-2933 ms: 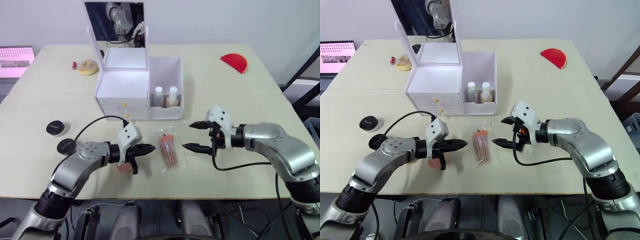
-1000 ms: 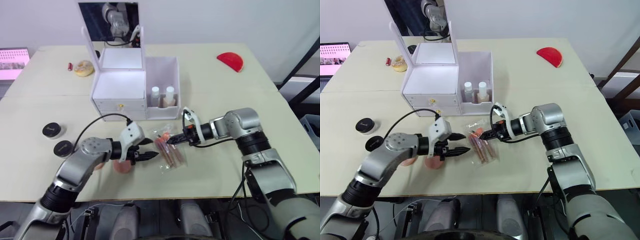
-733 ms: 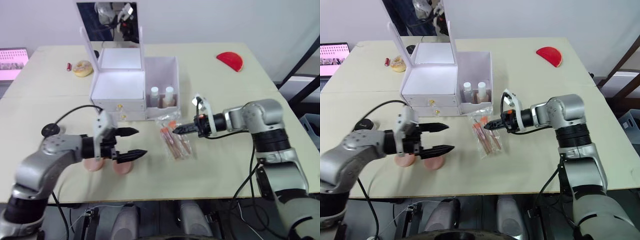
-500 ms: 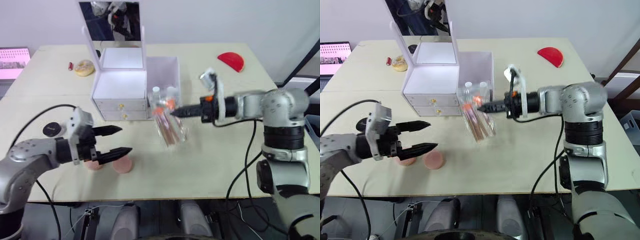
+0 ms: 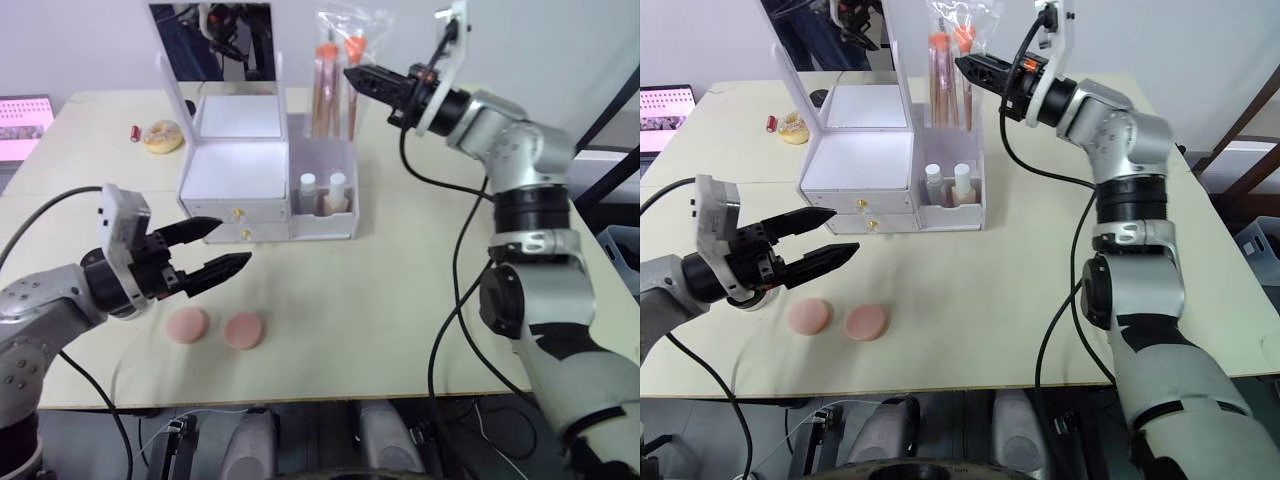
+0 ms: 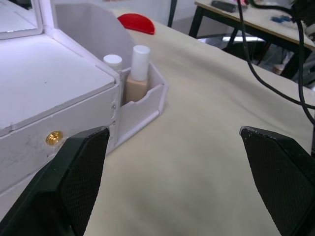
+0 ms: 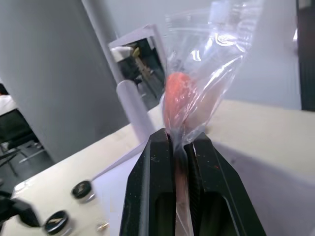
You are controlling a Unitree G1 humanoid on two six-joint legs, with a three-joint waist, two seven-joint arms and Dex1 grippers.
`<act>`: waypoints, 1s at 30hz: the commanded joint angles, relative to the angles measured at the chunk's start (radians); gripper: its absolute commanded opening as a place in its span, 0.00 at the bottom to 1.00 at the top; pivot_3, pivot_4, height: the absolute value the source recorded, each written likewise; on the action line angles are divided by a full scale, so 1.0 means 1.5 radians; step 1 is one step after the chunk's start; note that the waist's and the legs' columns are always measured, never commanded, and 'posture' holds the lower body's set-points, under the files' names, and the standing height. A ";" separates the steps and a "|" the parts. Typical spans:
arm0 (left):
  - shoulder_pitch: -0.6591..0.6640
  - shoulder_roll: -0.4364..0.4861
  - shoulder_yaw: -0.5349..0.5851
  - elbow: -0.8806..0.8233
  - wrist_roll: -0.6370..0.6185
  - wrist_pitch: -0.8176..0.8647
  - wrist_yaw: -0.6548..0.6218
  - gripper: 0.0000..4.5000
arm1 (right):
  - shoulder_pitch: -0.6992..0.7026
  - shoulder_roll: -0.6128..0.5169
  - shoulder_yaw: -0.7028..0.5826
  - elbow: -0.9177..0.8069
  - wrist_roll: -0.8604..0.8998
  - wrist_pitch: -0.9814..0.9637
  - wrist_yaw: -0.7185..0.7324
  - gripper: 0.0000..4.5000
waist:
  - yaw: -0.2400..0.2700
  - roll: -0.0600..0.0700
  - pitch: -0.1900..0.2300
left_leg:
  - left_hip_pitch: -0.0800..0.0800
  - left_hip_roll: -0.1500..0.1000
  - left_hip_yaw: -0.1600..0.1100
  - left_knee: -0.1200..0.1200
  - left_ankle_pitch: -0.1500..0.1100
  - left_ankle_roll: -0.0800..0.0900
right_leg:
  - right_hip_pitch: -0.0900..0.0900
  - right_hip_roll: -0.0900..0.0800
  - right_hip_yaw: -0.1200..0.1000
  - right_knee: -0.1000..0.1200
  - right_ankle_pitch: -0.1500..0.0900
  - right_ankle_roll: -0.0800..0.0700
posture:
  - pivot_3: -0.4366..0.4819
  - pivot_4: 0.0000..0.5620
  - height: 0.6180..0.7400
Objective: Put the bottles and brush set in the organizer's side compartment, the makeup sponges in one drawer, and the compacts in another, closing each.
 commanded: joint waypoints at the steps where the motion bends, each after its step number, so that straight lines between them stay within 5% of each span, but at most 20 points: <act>1: 0.000 0.009 0.026 -0.024 -0.027 -0.009 0.019 0.99 | -0.062 0.016 -0.004 0.135 -0.042 -0.144 0.030 0.00 | -0.003 0.000 0.000 | 0.000 0.000 0.000 0.000 0.000 0.000 | 0.000 0.000 0.000 0.000 0.000 0.000 | 0.48 0.27 1.00; 8: 0.016 0.016 0.039 -0.042 -0.050 -0.015 0.049 0.99 | -0.096 0.048 0.009 0.301 -0.115 -0.259 0.052 0.00 | -0.010 0.000 0.000 | 0.000 0.000 0.000 0.000 0.000 0.000 | 0.000 0.000 0.000 -0.001 0.000 0.000 | 0.48 0.27 1.00; 19: 0.042 0.015 0.044 -0.069 -0.083 -0.027 0.084 0.99 | -0.084 0.084 0.024 0.363 -0.210 -0.316 -0.029 0.00 | -0.011 0.001 0.001 | 0.000 0.000 0.000 0.000 0.000 0.000 | 0.000 0.000 0.000 0.000 0.000 0.000 | 0.48 0.27 1.00; 20: 0.044 0.016 0.043 -0.068 -0.085 -0.028 0.085 1.00 | -0.085 0.085 0.023 0.364 -0.214 -0.318 -0.030 0.20 | -0.011 0.001 0.001 | 0.000 0.000 0.000 0.000 0.000 0.000 | 0.000 0.000 0.000 0.000 0.000 0.000 | 0.48 0.27 1.00; 27: 0.047 0.023 0.041 -0.064 -0.092 -0.035 0.086 1.00 | -0.087 0.081 0.012 0.362 -0.224 -0.314 -0.028 0.95 | -0.012 0.001 0.001 | 0.000 0.000 0.000 0.000 0.000 0.000 | 0.000 0.000 0.000 0.000 0.000 0.000 | 0.48 0.27 1.00; 30: 0.046 0.026 0.038 -0.058 -0.090 -0.037 0.083 1.00 | -0.095 0.069 0.004 0.353 -0.220 -0.311 -0.016 0.99 | -0.012 0.001 0.001 | 0.000 0.000 0.000 0.000 0.000 0.000 | 0.000 0.000 0.000 0.000 0.000 0.000 | 0.48 0.27 1.00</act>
